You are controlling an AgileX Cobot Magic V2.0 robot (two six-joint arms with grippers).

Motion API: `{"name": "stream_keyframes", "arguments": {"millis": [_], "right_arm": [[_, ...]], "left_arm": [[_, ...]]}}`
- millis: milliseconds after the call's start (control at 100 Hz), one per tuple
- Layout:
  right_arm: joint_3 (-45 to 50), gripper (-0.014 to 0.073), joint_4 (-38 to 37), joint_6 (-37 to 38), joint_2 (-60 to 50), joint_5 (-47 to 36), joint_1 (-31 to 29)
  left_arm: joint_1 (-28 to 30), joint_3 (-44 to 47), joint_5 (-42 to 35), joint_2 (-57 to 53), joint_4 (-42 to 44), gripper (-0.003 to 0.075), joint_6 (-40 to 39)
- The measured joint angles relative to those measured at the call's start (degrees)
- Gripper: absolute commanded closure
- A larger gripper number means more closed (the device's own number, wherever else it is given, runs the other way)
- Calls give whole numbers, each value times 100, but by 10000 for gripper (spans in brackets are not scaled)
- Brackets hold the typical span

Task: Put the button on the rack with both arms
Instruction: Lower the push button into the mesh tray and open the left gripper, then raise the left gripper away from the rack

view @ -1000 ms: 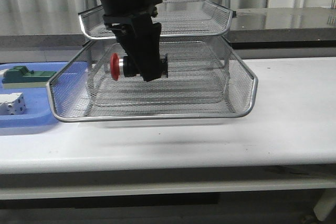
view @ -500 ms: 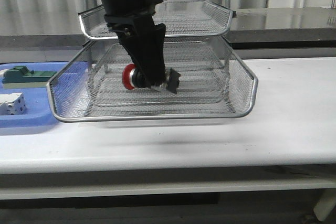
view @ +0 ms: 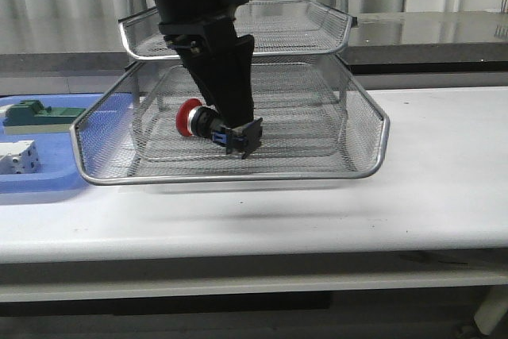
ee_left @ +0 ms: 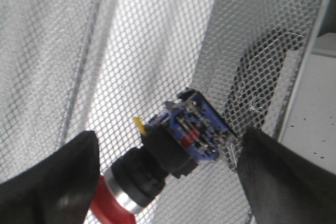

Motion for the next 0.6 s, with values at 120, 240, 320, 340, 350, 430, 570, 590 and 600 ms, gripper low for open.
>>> {"name": "stream_keyframes", "arguments": {"millis": [120, 240, 320, 340, 350, 430, 570, 590, 600], "right_arm": [[0, 660, 0, 0, 0, 0, 0], [0, 660, 0, 0, 0, 0, 0], [0, 660, 0, 0, 0, 0, 0], [0, 660, 0, 0, 0, 0, 0], [0, 660, 0, 0, 0, 0, 0], [0, 660, 0, 0, 0, 0, 0], [0, 660, 0, 0, 0, 3, 0], [0, 660, 0, 0, 0, 3, 0], [0, 660, 0, 0, 0, 3, 0]], "left_arm": [[0, -39, 15, 0, -120, 193, -28], [0, -165, 37, -44, -143, 195, -121], [0, -260, 37, -182, -143, 195, -214], [0, -274, 37, -230, -143, 195, -228], [0, -288, 37, -246, -143, 195, -243], [0, -311, 49, -452, -153, 195, -332], [74, -320, 116, -874, -116, 195, -588], [109, -320, 128, -937, -116, 195, -626], [136, -320, 128, -978, -116, 195, -640]]}}
